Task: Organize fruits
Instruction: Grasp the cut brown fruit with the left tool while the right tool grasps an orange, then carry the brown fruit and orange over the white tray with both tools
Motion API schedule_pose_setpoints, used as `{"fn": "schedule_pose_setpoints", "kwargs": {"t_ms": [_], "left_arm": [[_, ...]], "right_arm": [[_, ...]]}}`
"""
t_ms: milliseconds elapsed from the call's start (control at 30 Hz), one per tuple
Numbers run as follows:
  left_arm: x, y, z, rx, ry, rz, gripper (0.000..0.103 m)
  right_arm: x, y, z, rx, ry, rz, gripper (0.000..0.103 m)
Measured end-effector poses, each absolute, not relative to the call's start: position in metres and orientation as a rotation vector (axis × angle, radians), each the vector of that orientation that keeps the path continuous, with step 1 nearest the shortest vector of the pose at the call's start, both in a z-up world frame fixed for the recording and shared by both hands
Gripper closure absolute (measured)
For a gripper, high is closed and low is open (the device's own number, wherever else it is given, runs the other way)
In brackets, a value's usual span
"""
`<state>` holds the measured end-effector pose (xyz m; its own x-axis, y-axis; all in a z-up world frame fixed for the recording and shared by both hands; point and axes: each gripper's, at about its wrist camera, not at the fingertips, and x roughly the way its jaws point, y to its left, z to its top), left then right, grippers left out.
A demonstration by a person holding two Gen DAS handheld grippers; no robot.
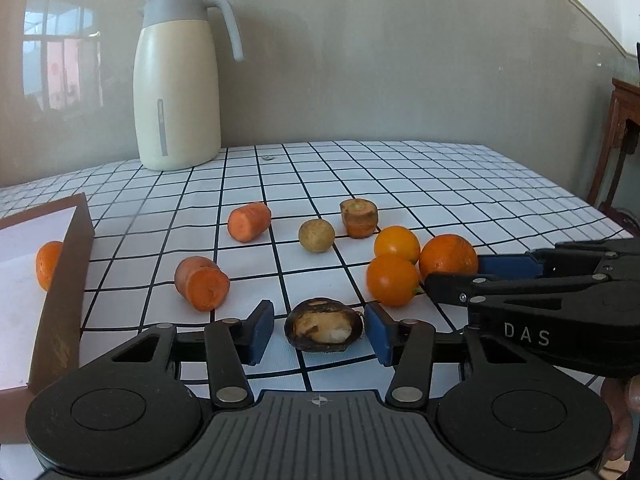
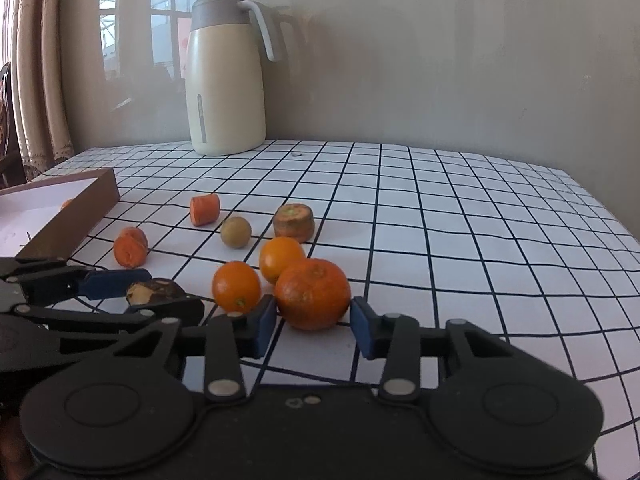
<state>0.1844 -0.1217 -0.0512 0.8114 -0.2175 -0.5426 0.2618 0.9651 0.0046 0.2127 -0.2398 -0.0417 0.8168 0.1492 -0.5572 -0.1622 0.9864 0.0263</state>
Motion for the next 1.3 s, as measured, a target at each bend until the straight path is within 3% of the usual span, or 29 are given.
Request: {"fn": "schedule_pose_setpoints", "kwargs": {"t_ms": [233, 333, 833, 1300], "left_arm": [[0.182, -0.122, -0.051, 0.090, 0.565, -0.239, 0.057], [0.181, -0.124, -0.051, 0.094, 0.563, -0.248, 0.064], [0.164, -0.119, -0.032, 0.120, 0.507, -0.247, 0.065], [0.129, -0.066, 0.009, 0.124, 0.392, -0.155, 0.065]], "right_arm": [[0.220, -0.237, -0.041, -0.037, 0.591, 0.153, 0.069], [0.222, -0.236, -0.041, -0.037, 0.593, 0.156, 0.070], [0.202, -0.243, -0.027, -0.027, 0.543, 0.119, 0.072], [0.166, -0.219, 0.011, -0.035, 0.446, 0.168, 0.072]]}}
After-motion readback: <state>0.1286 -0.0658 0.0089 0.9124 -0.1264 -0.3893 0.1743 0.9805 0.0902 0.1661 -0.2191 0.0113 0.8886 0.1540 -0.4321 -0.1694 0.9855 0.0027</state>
